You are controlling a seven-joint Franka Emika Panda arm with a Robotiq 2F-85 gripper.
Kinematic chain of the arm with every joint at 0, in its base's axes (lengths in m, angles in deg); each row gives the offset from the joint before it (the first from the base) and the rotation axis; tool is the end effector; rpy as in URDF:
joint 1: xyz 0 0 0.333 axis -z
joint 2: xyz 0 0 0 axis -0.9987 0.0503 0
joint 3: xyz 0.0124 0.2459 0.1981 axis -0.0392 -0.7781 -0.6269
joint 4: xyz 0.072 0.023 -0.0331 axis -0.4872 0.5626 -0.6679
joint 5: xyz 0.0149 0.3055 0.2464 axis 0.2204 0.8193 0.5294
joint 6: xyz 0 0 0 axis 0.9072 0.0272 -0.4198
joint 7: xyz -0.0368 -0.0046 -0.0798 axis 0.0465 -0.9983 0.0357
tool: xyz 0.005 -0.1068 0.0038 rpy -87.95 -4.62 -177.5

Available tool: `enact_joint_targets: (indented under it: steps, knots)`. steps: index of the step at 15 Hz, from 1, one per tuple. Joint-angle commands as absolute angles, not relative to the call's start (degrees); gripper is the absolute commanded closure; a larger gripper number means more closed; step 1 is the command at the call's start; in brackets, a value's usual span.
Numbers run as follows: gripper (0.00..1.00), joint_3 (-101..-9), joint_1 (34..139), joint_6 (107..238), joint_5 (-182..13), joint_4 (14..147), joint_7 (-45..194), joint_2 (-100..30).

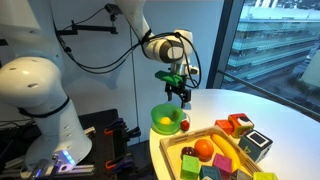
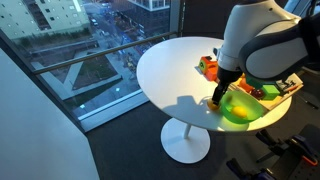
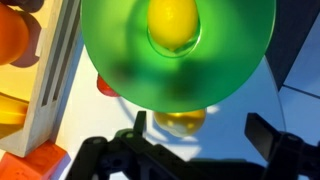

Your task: Pick up the yellow round fruit near the green bowl and place it in the green bowl

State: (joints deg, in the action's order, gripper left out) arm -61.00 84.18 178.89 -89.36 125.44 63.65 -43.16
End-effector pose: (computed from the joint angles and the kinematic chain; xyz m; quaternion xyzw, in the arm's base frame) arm 0.4886 0.0424 0.2510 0.9872 0.1500 -0.0398 0.0378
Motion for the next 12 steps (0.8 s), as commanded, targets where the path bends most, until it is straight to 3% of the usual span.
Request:
enact_joint_targets:
  steps: [1,12]
  knots:
    - [0.00,-61.3,85.1,179.0,-87.6,122.2,60.7,-41.1]
    - [0.00,-62.3,86.3,179.0,-83.9,118.8,54.9,-36.1]
